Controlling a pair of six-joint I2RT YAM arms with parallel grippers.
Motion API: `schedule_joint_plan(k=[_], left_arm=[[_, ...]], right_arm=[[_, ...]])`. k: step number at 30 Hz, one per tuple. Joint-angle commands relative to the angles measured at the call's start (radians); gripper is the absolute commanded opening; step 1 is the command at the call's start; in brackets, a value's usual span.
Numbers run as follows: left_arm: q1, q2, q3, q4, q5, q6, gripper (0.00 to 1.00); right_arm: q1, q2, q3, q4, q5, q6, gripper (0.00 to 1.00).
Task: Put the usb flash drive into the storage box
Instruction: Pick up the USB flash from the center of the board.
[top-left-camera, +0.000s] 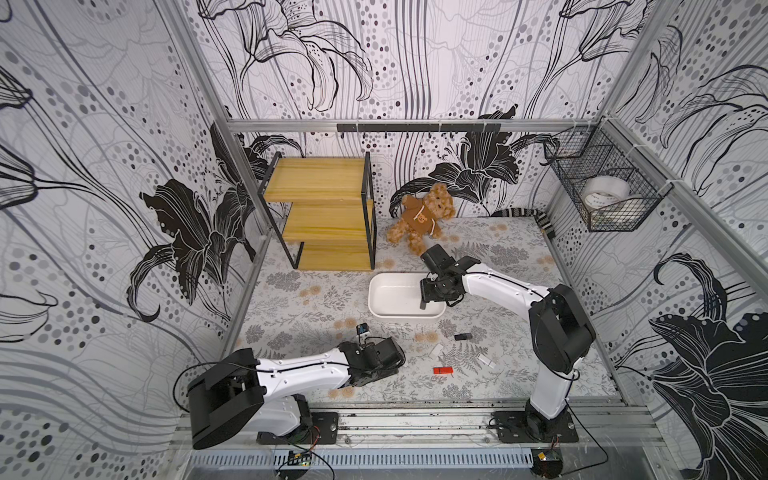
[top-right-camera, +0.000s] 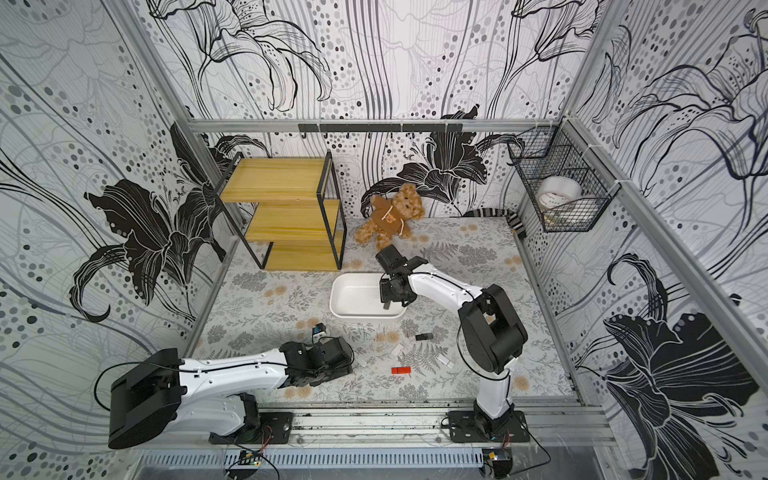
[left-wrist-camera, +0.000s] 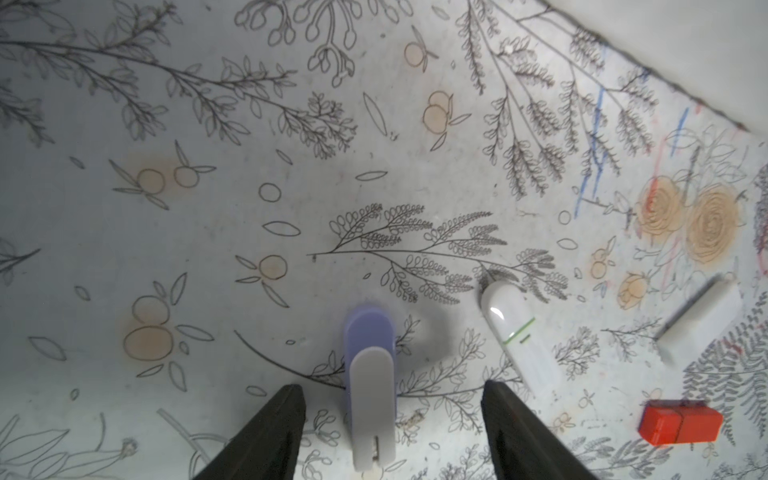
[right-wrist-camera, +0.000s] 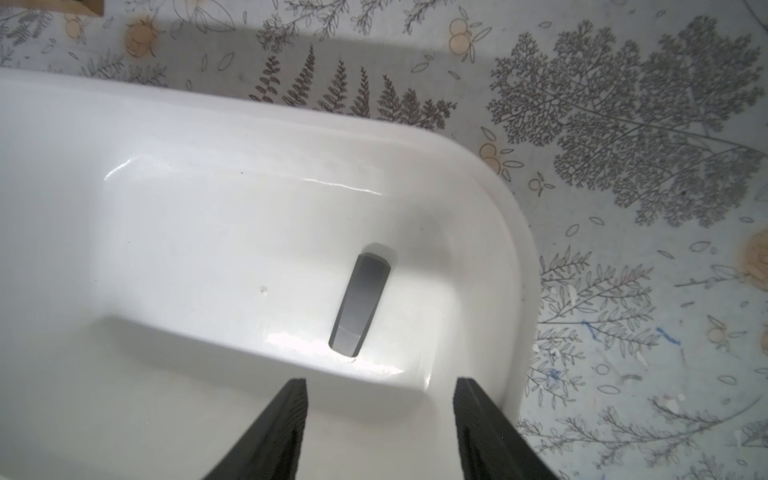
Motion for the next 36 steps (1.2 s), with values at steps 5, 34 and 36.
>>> schedule_joint_plan(k=[5,34,36], left_arm=[[0.014,0.077,0.023,-0.092,0.039,0.070,0.68],[0.040,0.233,0.138,-0.166,0.052,0.173,0.20],[0.040,0.229,0.131,-0.166,0.054,0.173,0.13]], right_arm=[[0.004,-0.033,-0.021,-0.020,0.013,-0.005,0.62],[-0.028,-0.320,-0.280,-0.074,0.113,0.145,0.70],[-0.027,-0.343,-0.324,-0.059,0.108,0.173,0.72]])
